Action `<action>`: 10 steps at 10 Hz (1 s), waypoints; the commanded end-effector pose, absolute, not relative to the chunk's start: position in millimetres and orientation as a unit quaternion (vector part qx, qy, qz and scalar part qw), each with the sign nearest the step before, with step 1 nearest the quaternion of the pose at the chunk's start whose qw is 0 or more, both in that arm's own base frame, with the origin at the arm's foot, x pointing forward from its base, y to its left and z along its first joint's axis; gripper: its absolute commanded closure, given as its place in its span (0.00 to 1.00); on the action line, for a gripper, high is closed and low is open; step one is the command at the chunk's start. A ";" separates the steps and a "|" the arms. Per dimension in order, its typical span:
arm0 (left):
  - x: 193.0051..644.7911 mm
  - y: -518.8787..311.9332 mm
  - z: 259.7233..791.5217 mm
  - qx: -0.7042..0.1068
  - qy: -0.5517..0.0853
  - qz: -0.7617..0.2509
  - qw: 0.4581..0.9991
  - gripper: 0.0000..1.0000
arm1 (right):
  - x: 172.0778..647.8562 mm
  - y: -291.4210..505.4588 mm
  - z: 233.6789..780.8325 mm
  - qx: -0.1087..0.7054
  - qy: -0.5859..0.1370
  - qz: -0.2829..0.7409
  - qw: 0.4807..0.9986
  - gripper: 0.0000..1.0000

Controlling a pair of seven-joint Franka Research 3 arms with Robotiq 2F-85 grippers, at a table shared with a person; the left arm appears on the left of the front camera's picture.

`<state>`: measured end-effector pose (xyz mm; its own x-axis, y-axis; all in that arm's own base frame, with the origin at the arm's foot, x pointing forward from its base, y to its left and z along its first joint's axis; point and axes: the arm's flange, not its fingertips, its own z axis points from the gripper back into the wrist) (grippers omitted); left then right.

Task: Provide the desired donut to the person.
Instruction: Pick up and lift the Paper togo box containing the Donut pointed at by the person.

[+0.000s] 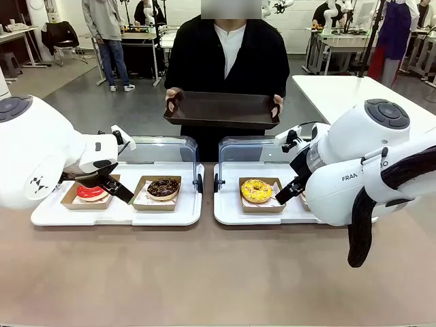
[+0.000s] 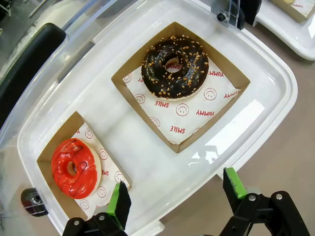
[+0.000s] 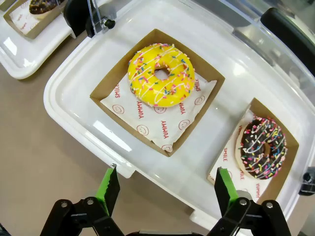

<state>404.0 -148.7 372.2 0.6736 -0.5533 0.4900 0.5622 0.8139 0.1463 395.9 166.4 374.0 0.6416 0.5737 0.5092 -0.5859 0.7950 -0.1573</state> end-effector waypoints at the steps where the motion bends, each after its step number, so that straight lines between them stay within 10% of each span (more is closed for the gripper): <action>1: 404.0 -148.7 372.1 -0.008 -0.265 -0.305 0.915 0.00 | 395.8 166.6 373.9 0.011 -0.277 0.320 0.906 0.00; 10: 371.0 -125.4 410.6 -0.010 -0.243 -0.331 0.912 0.00 | 363.8 139.5 412.1 -0.003 -0.265 0.316 0.911 0.00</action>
